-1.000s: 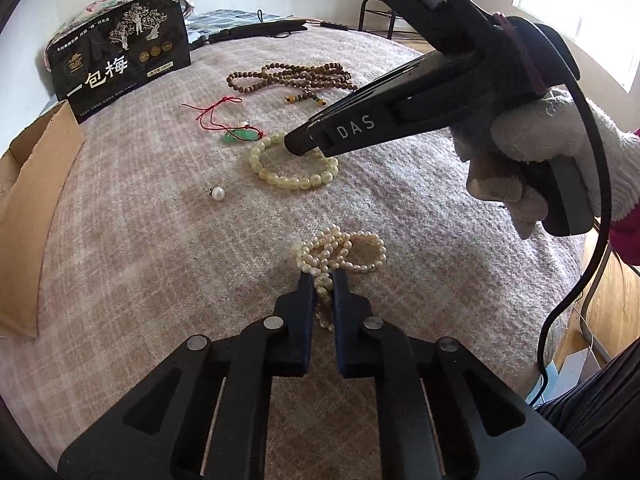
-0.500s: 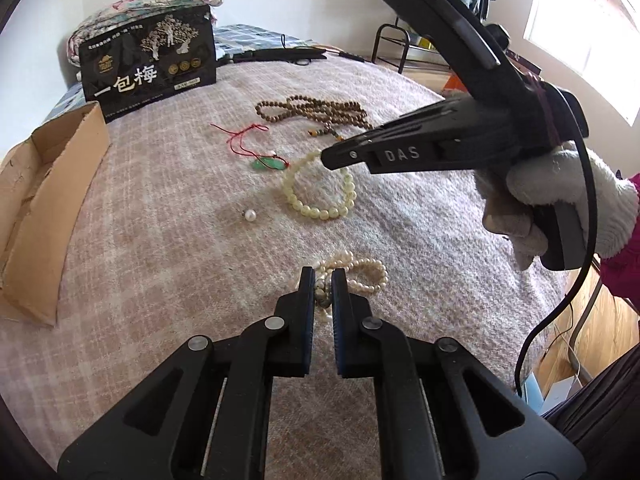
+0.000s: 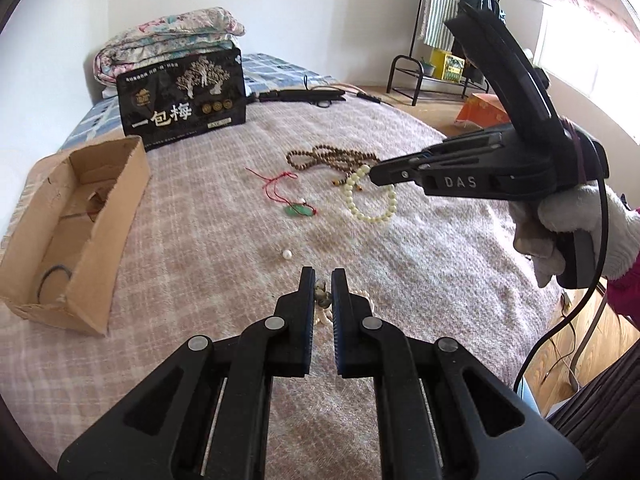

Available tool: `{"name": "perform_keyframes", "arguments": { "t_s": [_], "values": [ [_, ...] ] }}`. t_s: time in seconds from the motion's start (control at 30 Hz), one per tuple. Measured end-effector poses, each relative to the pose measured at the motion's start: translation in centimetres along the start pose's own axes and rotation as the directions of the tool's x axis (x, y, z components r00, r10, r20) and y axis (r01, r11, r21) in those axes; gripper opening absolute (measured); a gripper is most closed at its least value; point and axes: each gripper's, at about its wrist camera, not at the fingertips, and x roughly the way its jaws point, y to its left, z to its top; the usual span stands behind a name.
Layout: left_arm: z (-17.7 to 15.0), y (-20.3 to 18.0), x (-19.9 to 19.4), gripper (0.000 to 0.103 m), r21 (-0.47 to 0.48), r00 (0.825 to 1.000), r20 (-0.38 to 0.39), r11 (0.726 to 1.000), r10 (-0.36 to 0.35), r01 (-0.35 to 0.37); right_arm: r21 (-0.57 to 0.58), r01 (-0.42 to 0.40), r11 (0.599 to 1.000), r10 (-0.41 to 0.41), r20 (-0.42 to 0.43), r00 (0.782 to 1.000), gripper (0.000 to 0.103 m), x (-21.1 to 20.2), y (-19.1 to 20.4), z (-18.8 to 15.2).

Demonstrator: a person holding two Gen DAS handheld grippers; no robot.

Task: Organize jewelry
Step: 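Lift the necklace in left tool while right tool carries the bracelet over the box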

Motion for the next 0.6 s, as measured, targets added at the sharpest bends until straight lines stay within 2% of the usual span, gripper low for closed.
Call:
{"name": "perform_keyframes", "arguments": {
  "t_s": [0.3,0.6],
  "values": [
    [2.8,1.3,-3.7,0.006,-0.025,0.997,0.069,0.999,0.040,-0.038,-0.007,0.014,1.000,-0.013,0.046,0.999,0.005,-3.3,0.5,1.2],
    [6.1,3.8,-7.4,0.006,-0.051,0.985,0.143,0.995,0.093,-0.087,-0.024,0.017,1.000,-0.015,0.095,0.995,0.005,-5.4,1.6,3.8]
  ]
}}
